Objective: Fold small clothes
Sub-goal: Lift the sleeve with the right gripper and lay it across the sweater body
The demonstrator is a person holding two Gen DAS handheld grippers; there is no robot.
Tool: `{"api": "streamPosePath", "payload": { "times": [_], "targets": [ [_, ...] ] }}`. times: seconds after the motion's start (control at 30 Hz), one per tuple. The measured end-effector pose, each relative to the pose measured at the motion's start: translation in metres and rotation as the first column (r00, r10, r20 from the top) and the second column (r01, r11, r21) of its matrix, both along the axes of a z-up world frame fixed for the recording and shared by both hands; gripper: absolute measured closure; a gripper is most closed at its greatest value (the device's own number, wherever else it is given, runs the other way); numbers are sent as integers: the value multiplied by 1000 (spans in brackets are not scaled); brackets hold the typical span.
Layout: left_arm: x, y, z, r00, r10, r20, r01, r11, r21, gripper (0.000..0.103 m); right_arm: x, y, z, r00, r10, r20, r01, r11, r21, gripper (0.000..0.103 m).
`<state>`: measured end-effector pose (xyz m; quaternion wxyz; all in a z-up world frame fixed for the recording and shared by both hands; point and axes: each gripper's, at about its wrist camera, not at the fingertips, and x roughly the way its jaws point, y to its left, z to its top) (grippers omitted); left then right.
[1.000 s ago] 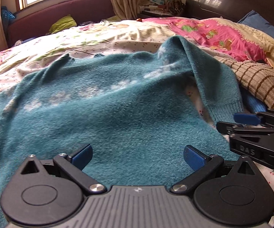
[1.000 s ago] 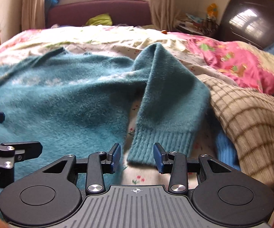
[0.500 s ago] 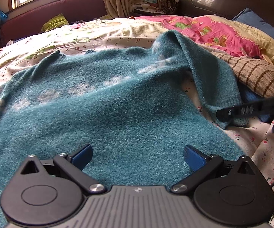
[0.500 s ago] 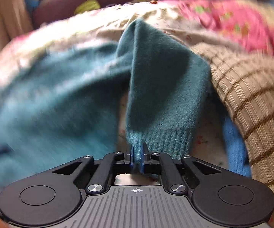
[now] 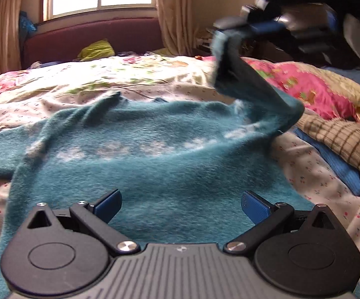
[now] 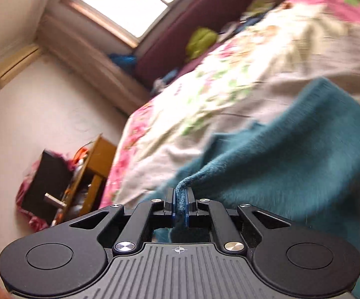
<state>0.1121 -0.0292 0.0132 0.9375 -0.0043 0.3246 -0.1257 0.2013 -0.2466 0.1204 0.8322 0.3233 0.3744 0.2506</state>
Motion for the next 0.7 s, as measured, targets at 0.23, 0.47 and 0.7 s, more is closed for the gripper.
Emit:
{"api": "streamPosePath", "payload": {
  "times": [0.23,0.47,0.7],
  "targets": [
    [11,39,-6,996,83,-14,-84,994,-69,0,63,104,-31,994,105,-18,-106,992,-63,96],
    [22,56,-18,989,144,-31,-145,989,-31,0,106,156,-93,988,137,-75,-149,973,-175,95],
    [27,53,-29,988,137,-64,-138,990,-13,0,99,150,-103,982,163,-96,-177,969,-170,90]
  ]
}}
